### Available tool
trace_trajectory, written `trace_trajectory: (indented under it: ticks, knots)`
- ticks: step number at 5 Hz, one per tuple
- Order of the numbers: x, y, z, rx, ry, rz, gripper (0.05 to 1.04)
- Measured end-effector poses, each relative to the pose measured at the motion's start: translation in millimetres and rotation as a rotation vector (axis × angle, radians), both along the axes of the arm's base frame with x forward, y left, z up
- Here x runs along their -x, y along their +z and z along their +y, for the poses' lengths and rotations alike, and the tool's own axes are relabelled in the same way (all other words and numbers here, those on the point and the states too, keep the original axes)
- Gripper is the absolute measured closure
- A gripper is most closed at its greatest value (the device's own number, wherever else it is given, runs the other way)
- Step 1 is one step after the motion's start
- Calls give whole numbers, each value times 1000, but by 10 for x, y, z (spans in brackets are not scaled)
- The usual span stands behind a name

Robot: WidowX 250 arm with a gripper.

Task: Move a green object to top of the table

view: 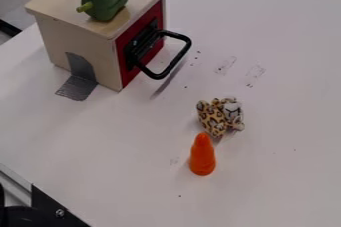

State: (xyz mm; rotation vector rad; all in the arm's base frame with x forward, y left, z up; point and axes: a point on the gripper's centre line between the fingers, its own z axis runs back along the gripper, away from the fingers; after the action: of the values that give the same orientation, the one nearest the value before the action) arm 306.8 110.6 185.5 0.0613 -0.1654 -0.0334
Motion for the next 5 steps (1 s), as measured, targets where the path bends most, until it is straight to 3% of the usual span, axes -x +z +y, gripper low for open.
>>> trace_trajectory:
  ticks: [1,3,5]
  knots:
    - [10,-89,-3,10,2,27,83]
    - [110,-91,244,9,84,25,83]
    - [216,-106,510,-38,111,30,83]
